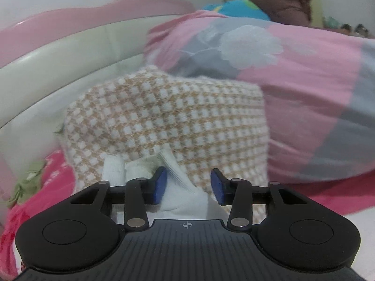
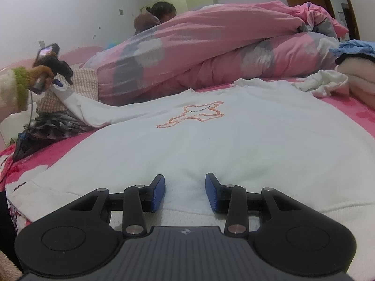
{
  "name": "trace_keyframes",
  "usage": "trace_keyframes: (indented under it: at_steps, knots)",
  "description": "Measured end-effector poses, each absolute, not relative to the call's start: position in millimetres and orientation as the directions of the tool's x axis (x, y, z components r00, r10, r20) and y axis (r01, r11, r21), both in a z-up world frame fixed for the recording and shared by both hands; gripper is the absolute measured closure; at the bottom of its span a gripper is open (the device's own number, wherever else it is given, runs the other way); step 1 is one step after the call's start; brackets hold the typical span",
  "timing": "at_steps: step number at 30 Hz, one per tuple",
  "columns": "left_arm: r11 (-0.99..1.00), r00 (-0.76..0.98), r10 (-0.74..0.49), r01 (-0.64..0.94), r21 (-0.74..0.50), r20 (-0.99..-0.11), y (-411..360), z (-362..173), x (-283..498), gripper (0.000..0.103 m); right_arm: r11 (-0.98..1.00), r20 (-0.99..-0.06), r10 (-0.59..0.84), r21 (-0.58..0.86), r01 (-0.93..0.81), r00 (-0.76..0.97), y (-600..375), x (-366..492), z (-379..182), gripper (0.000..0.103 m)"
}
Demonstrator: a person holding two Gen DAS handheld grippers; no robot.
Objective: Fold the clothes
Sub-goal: 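Pull the sleeve cuff with the left gripper away from the bear print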
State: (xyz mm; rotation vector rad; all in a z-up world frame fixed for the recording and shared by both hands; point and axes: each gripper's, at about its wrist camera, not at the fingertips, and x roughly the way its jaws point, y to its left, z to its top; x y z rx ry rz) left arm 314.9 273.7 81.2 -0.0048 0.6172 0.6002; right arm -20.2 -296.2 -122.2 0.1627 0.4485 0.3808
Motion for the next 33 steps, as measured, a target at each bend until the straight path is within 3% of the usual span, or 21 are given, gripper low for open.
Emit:
trace_keyframes:
  at_steps: [1,3,6,14,19,28,33]
  knots:
    - [0.82,0.646,0.542,-0.546,0.171,-0.537,274,80,315,0.072,0.915,-0.388,0.396,0.24,-0.323,0.832,-297,-20,-122,0.063]
    - [0.797,0.635,0.578,-0.575,0.186,-0.512,276,77,315,0.09,0.914,-0.383,0.399,0.245,-0.325,0.833,-297,-21,-123,0.063]
    - [0.792,0.648,0.579,-0.591,0.153,-0.495,283,77,308,0.098,0.912,-0.377,0.402,0.249,-0.327,0.834,-298,-22,-123,0.063]
    - [0.847,0.866,0.402,-0.475,-0.237,-0.298,303,109,203,0.1,0.907,-0.368,0.409,0.26,-0.33,0.835,-299,-23,-124,0.062]
    - [0.838,0.918,0.33,-0.393,-0.379,-0.222,328,108,142,0.1,0.907,-0.368,0.409,0.261,-0.33,0.835,-299,-24,-124,0.062]
    - [0.783,0.937,0.277,-0.347,-0.516,-0.211,355,70,94,0.1,0.907,-0.369,0.409,0.262,-0.329,0.835,-298,-24,-123,0.063]
    - [0.803,0.936,0.28,-0.351,-0.482,-0.215,353,69,85,0.099,0.907,-0.369,0.41,0.262,-0.33,0.834,-299,-24,-123,0.062]
